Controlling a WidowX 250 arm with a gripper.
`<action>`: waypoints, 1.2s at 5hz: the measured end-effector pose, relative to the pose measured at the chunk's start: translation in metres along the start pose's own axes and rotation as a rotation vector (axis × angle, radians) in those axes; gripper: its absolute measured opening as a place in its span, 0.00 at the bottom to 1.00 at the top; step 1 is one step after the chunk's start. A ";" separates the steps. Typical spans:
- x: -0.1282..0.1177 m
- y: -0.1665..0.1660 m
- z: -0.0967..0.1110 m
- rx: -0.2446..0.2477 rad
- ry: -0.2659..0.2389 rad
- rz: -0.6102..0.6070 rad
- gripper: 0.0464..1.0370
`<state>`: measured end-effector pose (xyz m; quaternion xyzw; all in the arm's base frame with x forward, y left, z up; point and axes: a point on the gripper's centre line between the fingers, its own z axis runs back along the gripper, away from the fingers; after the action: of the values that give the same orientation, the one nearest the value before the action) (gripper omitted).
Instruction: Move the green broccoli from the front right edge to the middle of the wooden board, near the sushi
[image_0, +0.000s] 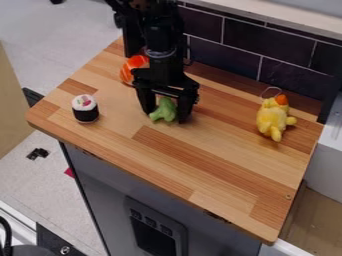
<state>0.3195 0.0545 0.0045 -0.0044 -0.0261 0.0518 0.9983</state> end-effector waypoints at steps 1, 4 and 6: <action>-0.004 -0.003 0.007 -0.015 0.008 0.003 0.96; -0.014 -0.010 0.070 -0.090 -0.034 0.000 0.96; -0.021 -0.019 0.099 -0.099 -0.002 -0.077 0.96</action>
<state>0.2953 0.0339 0.1024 -0.0527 -0.0295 0.0121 0.9981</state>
